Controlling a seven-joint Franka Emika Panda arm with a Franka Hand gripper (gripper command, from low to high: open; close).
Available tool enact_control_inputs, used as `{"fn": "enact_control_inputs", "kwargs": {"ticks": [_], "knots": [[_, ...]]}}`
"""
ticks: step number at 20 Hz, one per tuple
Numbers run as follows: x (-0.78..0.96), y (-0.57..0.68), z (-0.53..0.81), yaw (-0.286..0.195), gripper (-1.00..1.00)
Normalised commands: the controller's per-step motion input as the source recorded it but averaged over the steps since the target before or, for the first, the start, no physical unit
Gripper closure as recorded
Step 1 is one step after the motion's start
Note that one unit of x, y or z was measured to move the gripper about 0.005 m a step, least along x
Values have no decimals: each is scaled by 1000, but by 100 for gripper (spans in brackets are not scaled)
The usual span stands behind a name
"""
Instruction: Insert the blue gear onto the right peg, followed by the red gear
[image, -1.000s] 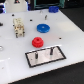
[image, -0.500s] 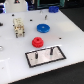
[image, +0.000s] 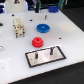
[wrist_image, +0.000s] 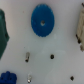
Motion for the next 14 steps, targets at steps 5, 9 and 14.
{"fn": "enact_control_inputs", "kwargs": {"ticks": [5, 9, 14], "knots": [[-408, 164, -453, 0, -100], [-364, 170, -487, 0, -100], [-277, 87, -518, 0, -100]]}}
